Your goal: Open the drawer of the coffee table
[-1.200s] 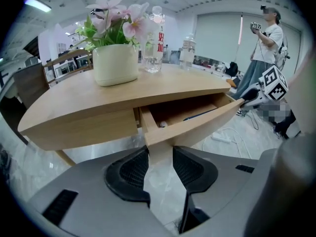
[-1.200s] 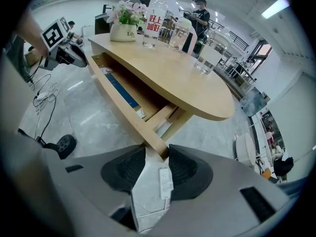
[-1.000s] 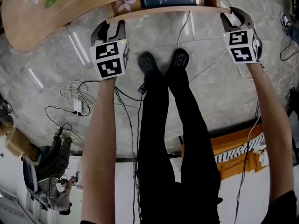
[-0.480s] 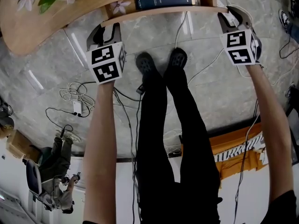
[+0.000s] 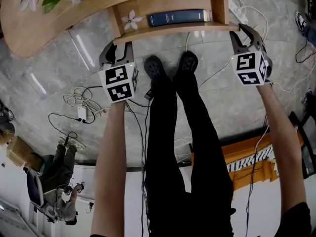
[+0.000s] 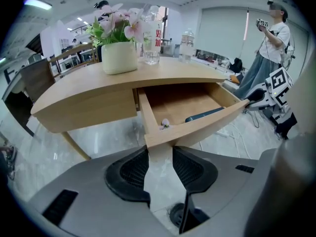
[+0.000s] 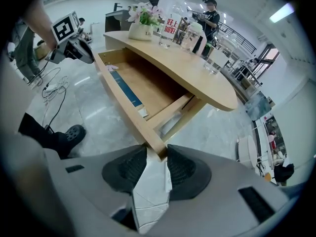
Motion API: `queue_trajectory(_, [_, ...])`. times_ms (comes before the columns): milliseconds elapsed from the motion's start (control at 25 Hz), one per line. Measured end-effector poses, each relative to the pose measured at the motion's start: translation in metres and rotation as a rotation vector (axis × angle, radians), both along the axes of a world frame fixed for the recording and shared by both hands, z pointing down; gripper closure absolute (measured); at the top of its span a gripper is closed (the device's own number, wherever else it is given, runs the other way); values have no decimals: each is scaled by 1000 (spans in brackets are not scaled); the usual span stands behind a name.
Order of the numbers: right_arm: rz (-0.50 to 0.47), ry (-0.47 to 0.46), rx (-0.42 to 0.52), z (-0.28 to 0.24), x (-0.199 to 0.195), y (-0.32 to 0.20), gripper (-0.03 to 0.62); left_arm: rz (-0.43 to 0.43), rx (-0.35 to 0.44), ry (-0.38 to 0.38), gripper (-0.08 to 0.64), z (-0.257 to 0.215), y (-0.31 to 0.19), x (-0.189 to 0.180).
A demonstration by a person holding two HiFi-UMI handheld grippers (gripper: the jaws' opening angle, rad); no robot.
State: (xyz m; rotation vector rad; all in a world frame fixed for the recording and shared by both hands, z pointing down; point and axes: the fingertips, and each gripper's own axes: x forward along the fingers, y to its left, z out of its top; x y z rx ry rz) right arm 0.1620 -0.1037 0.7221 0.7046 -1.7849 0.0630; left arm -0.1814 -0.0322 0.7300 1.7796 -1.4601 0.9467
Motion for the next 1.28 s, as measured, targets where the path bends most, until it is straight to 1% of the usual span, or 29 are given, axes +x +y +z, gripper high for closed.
queue_trajectory(280, [15, 9, -13, -1, 1, 2, 459, 8, -17, -7, 412, -1, 3, 0])
queue_trajectory(480, [5, 25, -47, 10, 4, 14, 459, 27, -55, -4, 411, 9, 16, 3])
queue_trajectory(640, [29, 21, -51, 15, 3, 15, 459, 22, -63, 1, 410, 14, 16, 3])
queue_trajectory(760, [50, 22, -47, 18, 4, 15, 459, 17, -73, 19, 408, 16, 17, 6])
queue_trajectory(800, [60, 21, -43, 18, 4, 16, 457, 15, -71, 32, 403, 16, 17, 7])
queue_trajectory(840, [69, 23, -38, 18, 4, 16, 454, 13, -70, 48, 363, 16, 17, 9])
queue_trajectory(920, [89, 29, -31, 19, 3, 16, 449, 9, -71, 69, 331, 17, 17, 11])
queue_trajectory(1120, [140, 10, -33, 12, -2, 18, 423, 23, -73, 53, 294, 17, 17, 14])
queue_trajectory(1200, [154, 5, -29, 5, -3, 18, 409, 26, -75, 47, 268, 12, 18, 11])
queue_trajectory(1280, [160, 5, -26, -6, -3, 20, 406, 26, -71, 38, 265, 4, 19, 8])
